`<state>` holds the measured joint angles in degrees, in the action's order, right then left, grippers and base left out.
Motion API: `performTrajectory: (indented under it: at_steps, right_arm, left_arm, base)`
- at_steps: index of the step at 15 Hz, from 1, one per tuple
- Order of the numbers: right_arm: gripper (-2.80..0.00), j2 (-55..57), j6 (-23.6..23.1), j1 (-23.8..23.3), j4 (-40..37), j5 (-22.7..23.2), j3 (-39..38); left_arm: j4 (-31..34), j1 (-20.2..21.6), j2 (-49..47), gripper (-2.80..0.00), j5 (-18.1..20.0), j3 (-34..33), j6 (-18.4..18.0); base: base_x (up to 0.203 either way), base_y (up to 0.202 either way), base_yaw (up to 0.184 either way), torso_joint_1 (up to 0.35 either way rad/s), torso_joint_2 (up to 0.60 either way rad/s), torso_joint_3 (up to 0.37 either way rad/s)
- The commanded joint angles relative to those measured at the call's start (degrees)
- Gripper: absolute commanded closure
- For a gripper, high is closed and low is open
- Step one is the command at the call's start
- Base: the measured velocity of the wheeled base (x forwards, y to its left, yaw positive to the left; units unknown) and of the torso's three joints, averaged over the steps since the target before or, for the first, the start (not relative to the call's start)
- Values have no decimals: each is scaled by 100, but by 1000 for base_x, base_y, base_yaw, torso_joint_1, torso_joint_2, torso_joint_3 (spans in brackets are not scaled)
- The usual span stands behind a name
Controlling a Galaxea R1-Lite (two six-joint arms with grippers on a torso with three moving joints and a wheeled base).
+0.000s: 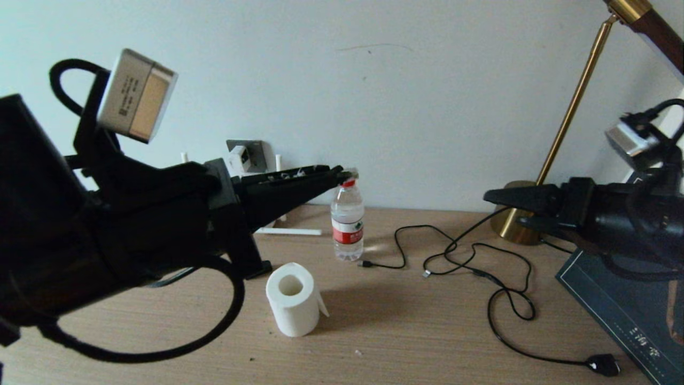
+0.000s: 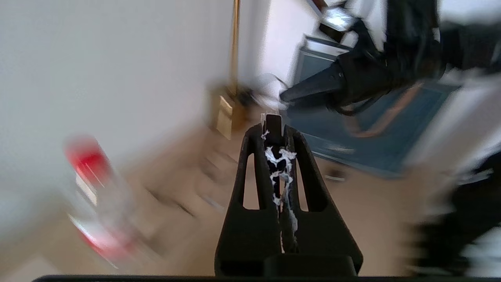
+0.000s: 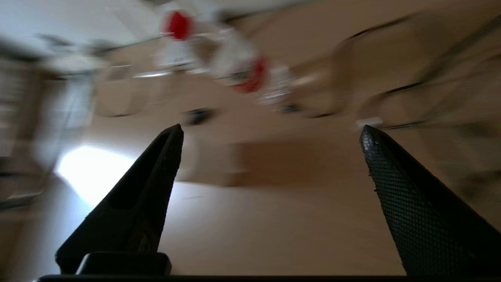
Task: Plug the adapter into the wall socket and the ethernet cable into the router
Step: Align cable and router interface
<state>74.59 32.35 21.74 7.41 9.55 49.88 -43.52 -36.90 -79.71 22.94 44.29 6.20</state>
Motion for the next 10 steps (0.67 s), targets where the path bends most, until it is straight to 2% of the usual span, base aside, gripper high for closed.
performTrajectory:
  at_steps: [1,3,4,6,8,9,10]
  right_arm:
    - [0,-1137,-471,-32,10,-253,-590]
    - [0,-1745,-735,-42,-13,-357,-1124]
    - [0,-2083,-793,-44,-44,-426,-1288]
    - [0,-2963,-883,-49,-343,-605,-1503]
    - [0,-3993,-916,-80,-1227,-893,-1543]
    - [0,-4397,-942,-272,-1737,-1050,-1575]
    - [0,-4644,-982,-670,-2085,-1157,-1629]
  left_arm:
    - [548,133,520,0,-32,11,1015]
    - [578,432,571,0,-73,-126,1226]
    - [588,589,589,0,-212,-175,1401]
    - [574,652,633,0,-752,-229,2100]
    - [556,657,745,0,-1024,-206,2535]
    - [569,646,746,0,-1093,-266,2638]
    - [578,638,765,0,-1138,-412,2677]
  base:
    - [0,0,0,0,0,0]
    - [0,0,0,0,0,0]
    - [0,0,0,0,0,0]
    - [0,0,0,0,0,0]
    - [0,0,0,0,0,0]
    - [0,0,0,0,0,0]
    - [0,0,0,0,0,0]
